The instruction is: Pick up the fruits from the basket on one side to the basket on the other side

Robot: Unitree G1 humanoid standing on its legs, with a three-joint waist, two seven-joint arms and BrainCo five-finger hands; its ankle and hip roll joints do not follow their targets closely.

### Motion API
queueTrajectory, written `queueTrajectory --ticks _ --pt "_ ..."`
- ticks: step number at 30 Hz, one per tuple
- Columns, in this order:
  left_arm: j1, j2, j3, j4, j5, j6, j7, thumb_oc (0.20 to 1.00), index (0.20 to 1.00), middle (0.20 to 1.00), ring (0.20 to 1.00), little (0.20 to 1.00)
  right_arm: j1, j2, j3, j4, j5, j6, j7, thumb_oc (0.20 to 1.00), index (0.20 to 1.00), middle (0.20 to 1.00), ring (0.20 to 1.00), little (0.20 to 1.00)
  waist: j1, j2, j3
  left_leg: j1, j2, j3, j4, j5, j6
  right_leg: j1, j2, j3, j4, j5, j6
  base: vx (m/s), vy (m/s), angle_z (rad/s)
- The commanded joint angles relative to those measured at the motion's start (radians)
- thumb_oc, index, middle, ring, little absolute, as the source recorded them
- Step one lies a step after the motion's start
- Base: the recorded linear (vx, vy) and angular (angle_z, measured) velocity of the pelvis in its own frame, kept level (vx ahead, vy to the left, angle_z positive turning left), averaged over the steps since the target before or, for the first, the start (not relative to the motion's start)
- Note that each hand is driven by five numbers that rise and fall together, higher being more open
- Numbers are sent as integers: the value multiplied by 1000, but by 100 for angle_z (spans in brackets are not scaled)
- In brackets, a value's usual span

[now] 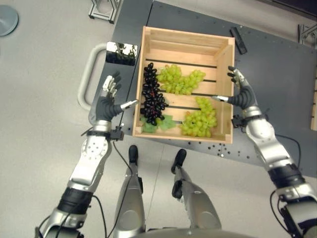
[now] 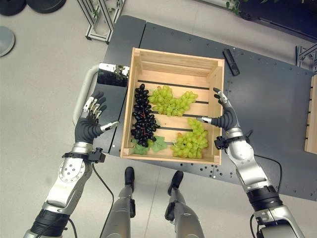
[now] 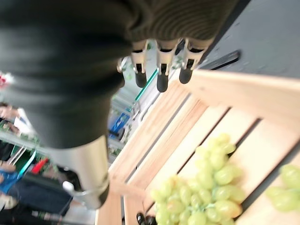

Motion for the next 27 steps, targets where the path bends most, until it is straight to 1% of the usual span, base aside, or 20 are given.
queueTrajectory --ticks 1,2,4,5,6,7,9,10,13,15,18,19,20,21,22,23,24,25,26,27 --pt "6 17 3 -87 -55 -71 11 1000 1000 1000 1000 1000 -51 -26 55 20 -52 -9 -34 1000 1000 1000 1000 1000 32 -43 -34 -49 14 5 85 -48 -8 -40 -69 -8 135 -118 107 0 0 0" --pt "4 16 3 -95 -54 -71 18 1000 1000 1000 1000 1000 -72 -19 75 57 -85 10 -42 1000 1000 1000 1000 1000 45 -45 -20 -65 12 -2 94 -48 -7 -44 -72 -15 138 -117 107 6 -8 4" --pt "5 11 2 -98 -58 -71 21 1000 1000 1000 1000 1000 -85 -21 80 76 -108 15 -50 1000 1000 1000 1000 1000 50 -43 -14 -72 10 -8 100 -51 -6 -44 -72 -19 139 -118 107 3 8 10" --pt "9 -1 -6 -100 -57 -71 31 1000 1000 1000 1000 1000 -123 -34 86 141 -141 36 -72 1000 1000 1000 1000 1000 60 -41 -1 -83 7 -17 107 -55 -2 -46 -74 -28 142 -119 107 -5 23 12" --pt "8 -2 -5 -100 -57 -71 31 1000 1000 1000 1000 1000 -126 -34 87 144 -141 35 -73 1000 1000 1000 1000 1000 59 -40 0 -83 7 -17 108 -55 -2 -46 -74 -28 143 -120 108 -27 37 18" --pt "9 -1 -14 -102 -54 -71 33 1000 1000 1000 1000 1000 -176 -61 94 199 -160 51 -91 1000 1000 1000 1000 1000 67 -41 12 -95 6 -24 112 -56 0 -54 -75 -32 147 -119 108 -18 16 12" --pt "8 -3 -14 -104 -50 -71 38 1000 1000 1000 1000 1000 -206 -72 97 227 -163 57 -98 1000 1000 1000 1000 1000 70 -41 18 -101 6 -26 113 -56 0 -58 -76 -35 149 -118 108 -22 30 8" --pt "0 -5 -18 -102 -41 -72 47 1000 1000 1000 1000 1000 -255 -95 113 281 -165 66 -104 1000 1000 1000 1000 1000 72 -44 23 -116 4 -29 114 -56 -1 -67 -77 -38 153 -118 109 -15 41 7" --pt "-2 -13 -22 -104 -44 -73 52 1000 1000 1000 1000 1000 -304 -122 143 332 -166 74 -100 1000 1000 1000 1000 1000 75 -46 23 -133 -1 -35 113 -53 -1 -83 -78 -46 157 -119 109 -1 17 13" --pt "-6 -13 -23 -110 -35 -72 61 1000 1000 1000 1000 1000 -349 -141 194 383 -201 92 -77 1000 1000 1000 1000 1000 79 -48 23 -153 -2 -44 117 -54 -1 -97 -79 -53 164 -122 108 7 13 11" --pt "-17 -11 -25 -113 -34 -72 69 1000 1000 1000 1000 1000 -391 -137 231 438 -224 105 -72 1000 1000 1000 1000 1000 81 -46 23 -173 -5 -50 126 -56 0 -110 -81 -57 168 -124 109 24 7 7" --pt "-22 -8 -19 -114 -28 -70 79 1000 1000 1000 1000 1000 -427 -136 260 478 -257 122 -70 1000 1000 1000 1000 1000 84 -39 23 -176 -2 -63 132 -81 -6 -110 -75 -45 173 -145 116 0 22 6" --pt "-21 -9 -18 -115 -28 -70 80 1000 1000 1000 1000 1000 -430 -135 263 482 -257 121 -72 1000 1000 1000 1000 1000 83 -40 23 -193 -6 -55 136 -59 0 -124 -82 -59 173 -126 108 5 26 8" --pt "-22 -8 -19 -118 -25 -68 85 1000 1000 1000 1000 1000 -450 -132 270 512 -266 134 -83 1000 1000 1000 1000 1000 84 -36 23 -205 -8 -57 140 -59 1 -133 -82 -61 175 -126 107 2 13 5" --pt "-24 -8 -16 -120 -23 -68 89 1000 1000 1000 1000 1000 -462 -129 267 524 -273 141 -91 1000 1000 1000 1000 1000 85 -30 23 -192 -5 -67 136 -81 -6 -125 -75 -48 177 -146 116 4 28 6" --pt "-26 -12 -16 -124 -23 -67 94 1000 1000 1000 1000 1000 -481 -124 264 547 -279 146 -110 1000 1000 1000 1000 1000 83 -27 23 -215 -10 -60 136 -56 2 -147 -83 -64 178 -127 108 78 16 5" --pt "-24 -16 -18 -126 -26 -67 96 1000 1000 1000 1000 1000 -492 -120 258 563 -287 154 -127 1000 1000 1000 1000 1000 84 -21 23 -205 -8 -69 132 -76 -5 -140 -78 -49 180 -145 117 -70 67 7" --pt "-26 -18 -19 -129 -25 -68 101 1000 1000 1000 1000 1000 -506 -120 260 580 -300 158 -138 1000 1000 1000 1000 1000 83 -19 23 -225 -15 -61 131 -52 2 -159 -85 -65 180 -126 109 81 20 4" --pt "-27 -18 -23 -131 -25 -68 103 1000 1000 1000 1000 1000 -522 -122 269 587 -321 165 -140 1000 1000 1000 1000 1000 85 -16 23 -213 -12 -72 129 -74 -4 -149 -80 -52 182 -146 118 6 39 3" --pt "-33 -19 -28 -130 -23 -69 105 1000 1000 1000 1000 1000 -543 -124 281 607 -339 172 -147 1000 1000 1000 1000 1000 82 -14 23 -220 -13 -73 131 -74 -3 -156 -81 -50 185 -146 118 81 13 3"
